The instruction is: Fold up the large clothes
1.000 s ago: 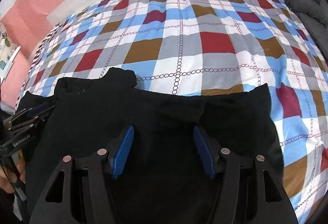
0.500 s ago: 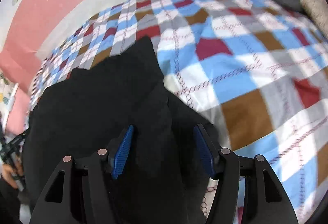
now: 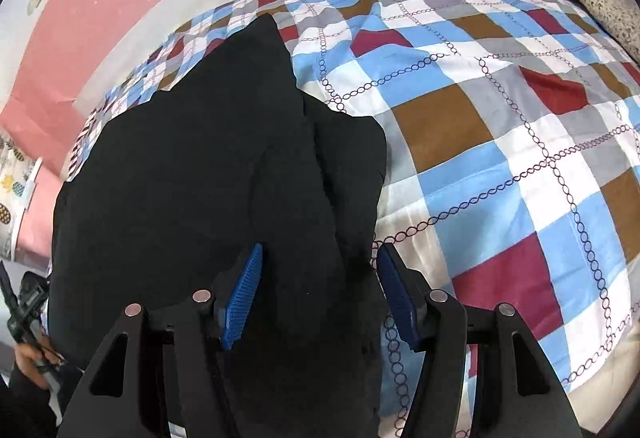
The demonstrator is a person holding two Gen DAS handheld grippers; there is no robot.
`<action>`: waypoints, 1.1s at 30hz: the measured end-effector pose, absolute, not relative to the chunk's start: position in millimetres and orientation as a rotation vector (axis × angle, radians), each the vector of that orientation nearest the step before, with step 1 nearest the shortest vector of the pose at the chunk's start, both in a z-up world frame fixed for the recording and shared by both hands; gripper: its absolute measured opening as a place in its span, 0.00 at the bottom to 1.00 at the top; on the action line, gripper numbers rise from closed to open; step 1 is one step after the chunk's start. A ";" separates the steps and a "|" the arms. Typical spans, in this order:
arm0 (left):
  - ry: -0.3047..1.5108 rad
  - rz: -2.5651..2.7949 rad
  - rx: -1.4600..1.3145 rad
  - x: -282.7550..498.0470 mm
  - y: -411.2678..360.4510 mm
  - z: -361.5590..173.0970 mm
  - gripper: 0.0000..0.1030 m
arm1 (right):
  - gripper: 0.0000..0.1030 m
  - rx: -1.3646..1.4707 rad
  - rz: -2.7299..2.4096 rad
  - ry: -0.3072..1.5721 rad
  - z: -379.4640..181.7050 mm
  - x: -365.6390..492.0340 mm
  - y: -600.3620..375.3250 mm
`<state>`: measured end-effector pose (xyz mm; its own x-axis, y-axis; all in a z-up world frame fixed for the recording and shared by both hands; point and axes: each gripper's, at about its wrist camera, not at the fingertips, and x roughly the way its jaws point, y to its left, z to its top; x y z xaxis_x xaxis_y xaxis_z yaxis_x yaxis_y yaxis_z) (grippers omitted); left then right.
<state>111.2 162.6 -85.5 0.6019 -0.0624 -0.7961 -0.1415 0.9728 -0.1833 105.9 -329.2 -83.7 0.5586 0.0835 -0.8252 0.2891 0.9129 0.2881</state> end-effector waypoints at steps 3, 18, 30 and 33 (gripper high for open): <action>0.921 0.072 -0.223 102.7 162.2 -74.9 0.60 | 0.57 0.355 -0.147 0.964 -68.2 103.4 -321.3; 0.908 0.047 -0.090 69.3 114.1 -49.0 0.60 | 0.57 0.296 -0.116 0.957 -57.0 78.9 -291.7; 0.937 0.073 -0.066 77.5 119.1 -65.2 0.61 | 0.72 0.324 -0.138 0.971 -71.2 90.0 -305.4; 0.939 0.074 -0.073 85.6 125.3 -68.0 0.67 | 0.75 0.349 -0.123 0.978 -75.2 94.7 -311.5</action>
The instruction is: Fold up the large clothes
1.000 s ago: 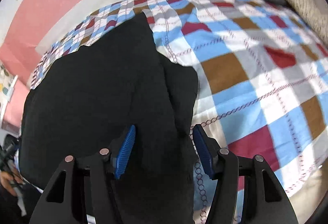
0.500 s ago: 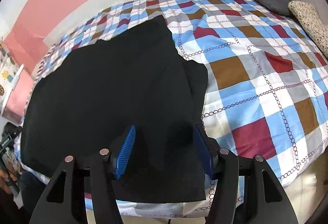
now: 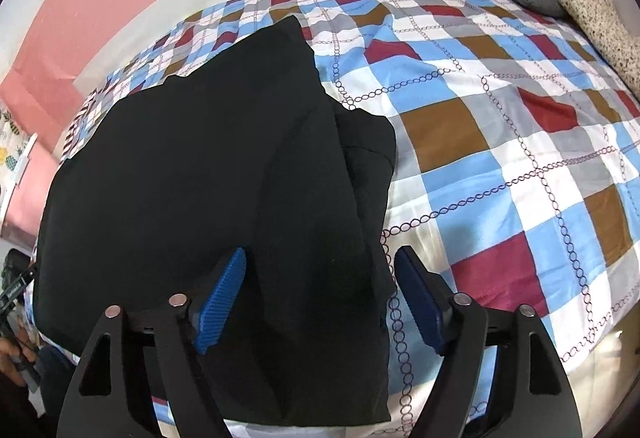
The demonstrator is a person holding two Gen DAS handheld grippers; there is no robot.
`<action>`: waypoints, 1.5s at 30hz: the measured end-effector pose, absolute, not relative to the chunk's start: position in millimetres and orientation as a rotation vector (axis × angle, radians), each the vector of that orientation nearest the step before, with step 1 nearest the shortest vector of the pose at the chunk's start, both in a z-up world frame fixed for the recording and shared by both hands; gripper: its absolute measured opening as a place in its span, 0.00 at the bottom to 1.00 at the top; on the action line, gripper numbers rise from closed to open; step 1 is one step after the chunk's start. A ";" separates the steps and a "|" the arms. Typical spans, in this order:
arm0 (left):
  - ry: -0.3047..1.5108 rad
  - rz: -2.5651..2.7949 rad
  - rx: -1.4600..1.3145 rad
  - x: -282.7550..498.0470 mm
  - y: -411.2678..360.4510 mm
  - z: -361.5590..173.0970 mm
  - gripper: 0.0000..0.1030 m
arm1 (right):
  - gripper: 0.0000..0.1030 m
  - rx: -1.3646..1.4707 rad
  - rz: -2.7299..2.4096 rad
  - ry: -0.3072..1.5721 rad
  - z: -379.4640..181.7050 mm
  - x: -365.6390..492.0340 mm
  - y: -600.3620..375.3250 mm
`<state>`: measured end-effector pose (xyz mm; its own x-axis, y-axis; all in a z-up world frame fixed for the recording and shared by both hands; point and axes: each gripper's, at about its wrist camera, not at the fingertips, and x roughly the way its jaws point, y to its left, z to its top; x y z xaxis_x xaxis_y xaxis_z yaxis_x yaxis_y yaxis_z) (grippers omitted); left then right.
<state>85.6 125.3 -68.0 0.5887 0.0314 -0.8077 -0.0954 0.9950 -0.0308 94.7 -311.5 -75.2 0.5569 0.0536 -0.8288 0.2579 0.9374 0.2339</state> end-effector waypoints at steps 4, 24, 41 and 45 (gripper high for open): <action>0.973 0.042 -0.231 104.2 155.1 -77.3 0.72 | 0.78 0.410 -0.086 0.987 -81.6 103.0 -322.0; 1.113 -0.196 -0.558 160.0 182.9 -123.5 0.92 | 0.92 0.736 0.180 1.059 -132.6 158.1 -358.4; 1.089 -0.092 -0.317 155.7 145.5 -106.5 0.54 | 0.50 0.668 0.158 1.073 -116.3 164.8 -342.2; 1.053 -0.068 -0.236 146.4 133.2 -82.7 0.35 | 0.36 0.629 0.126 1.047 -90.0 156.6 -331.1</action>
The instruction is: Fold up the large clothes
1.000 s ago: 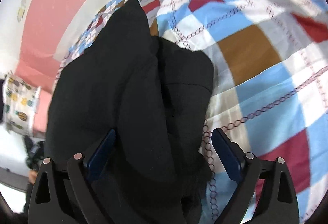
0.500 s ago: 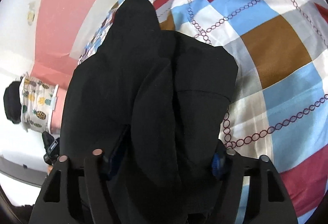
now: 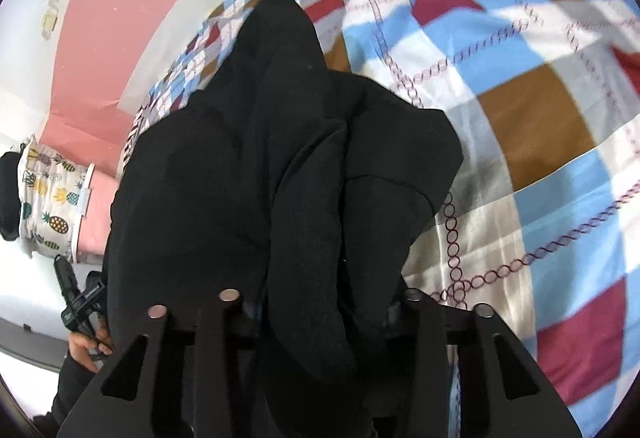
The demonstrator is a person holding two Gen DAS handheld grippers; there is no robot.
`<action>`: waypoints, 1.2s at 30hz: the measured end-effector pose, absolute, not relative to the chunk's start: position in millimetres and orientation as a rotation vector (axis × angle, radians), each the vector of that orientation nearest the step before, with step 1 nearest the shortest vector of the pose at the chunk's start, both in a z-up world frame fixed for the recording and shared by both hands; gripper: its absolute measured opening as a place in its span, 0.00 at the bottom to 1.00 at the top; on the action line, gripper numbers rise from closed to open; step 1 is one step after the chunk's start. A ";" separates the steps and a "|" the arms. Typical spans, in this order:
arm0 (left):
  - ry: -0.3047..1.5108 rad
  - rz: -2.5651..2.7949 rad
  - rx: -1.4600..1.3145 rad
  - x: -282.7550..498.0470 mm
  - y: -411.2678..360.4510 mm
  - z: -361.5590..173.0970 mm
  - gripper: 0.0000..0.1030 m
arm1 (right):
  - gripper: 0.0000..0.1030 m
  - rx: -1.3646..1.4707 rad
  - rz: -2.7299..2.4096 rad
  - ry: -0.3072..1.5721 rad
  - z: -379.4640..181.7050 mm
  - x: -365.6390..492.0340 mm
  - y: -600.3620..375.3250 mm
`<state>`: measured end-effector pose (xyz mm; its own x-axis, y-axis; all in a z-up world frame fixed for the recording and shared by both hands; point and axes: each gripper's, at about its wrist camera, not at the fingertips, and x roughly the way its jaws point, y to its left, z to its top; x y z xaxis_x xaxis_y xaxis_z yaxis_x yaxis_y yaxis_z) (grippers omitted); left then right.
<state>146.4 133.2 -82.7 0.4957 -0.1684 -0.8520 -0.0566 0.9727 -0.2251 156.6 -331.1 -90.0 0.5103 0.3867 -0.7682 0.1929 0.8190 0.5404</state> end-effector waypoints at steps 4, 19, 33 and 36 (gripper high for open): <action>0.996 -0.092 -0.273 136.7 140.5 -52.1 0.31 | 0.33 0.606 0.137 0.992 -59.1 140.1 -328.0; 0.877 -0.169 -0.279 101.4 137.1 7.5 0.29 | 0.32 0.534 0.180 0.900 -5.9 118.0 -303.8; 0.826 -0.177 -0.268 109.3 143.3 29.2 0.29 | 0.32 0.502 0.219 0.857 17.4 137.7 -287.4; 0.811 -0.169 -0.262 118.3 149.1 36.7 0.29 | 0.32 0.500 0.230 0.853 18.2 149.5 -281.2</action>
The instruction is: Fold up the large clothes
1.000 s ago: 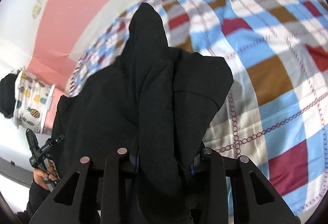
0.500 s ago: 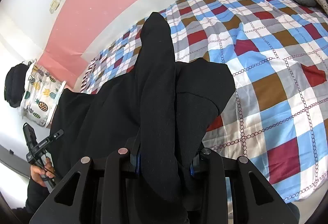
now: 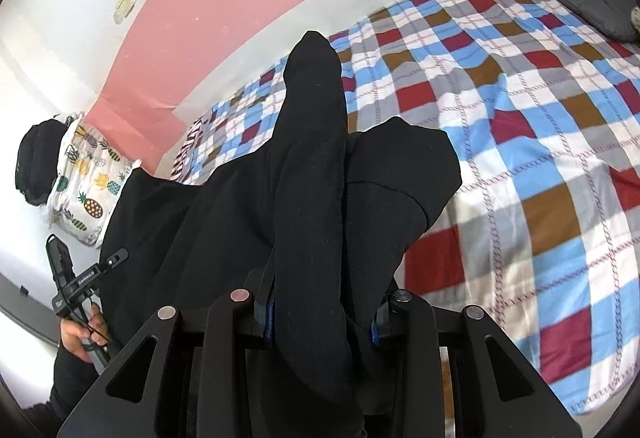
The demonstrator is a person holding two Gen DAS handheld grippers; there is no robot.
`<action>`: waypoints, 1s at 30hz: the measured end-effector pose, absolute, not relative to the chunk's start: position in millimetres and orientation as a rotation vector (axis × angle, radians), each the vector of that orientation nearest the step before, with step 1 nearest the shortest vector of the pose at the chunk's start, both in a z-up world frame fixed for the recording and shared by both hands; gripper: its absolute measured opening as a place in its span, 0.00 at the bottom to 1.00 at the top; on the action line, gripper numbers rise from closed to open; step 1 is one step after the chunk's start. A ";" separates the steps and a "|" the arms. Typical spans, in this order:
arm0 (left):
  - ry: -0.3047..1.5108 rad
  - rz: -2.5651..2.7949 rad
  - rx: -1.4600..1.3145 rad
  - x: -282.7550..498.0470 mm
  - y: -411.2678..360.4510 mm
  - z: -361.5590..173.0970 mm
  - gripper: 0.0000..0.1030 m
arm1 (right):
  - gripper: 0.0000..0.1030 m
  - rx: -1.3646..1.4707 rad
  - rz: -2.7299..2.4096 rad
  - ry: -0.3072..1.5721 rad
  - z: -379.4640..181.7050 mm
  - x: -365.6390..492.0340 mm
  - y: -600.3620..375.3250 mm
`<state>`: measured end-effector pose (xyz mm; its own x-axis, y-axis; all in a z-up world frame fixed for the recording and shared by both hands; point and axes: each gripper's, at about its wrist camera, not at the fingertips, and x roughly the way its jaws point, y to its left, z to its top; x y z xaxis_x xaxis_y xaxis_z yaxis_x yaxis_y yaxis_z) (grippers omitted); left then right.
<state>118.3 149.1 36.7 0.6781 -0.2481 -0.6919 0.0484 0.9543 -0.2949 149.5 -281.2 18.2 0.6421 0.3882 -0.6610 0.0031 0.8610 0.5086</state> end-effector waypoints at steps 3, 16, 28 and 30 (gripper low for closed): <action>0.799 -0.154 -0.262 131.5 157.2 42.1 0.29 | 0.32 0.506 0.243 0.849 17.4 165.4 -274.1; 0.777 -0.109 -0.243 226.9 199.9 47.5 0.29 | 0.32 0.501 0.281 0.840 13.4 265.2 -236.3; 0.763 -0.070 -0.223 319.4 252.2 17.8 0.29 | 0.32 0.507 0.316 0.866 -21.2 360.1 -210.3; 0.789 -0.049 -0.244 332.8 263.7 -2.0 0.30 | 0.32 0.514 0.300 0.898 -40.3 372.7 -211.6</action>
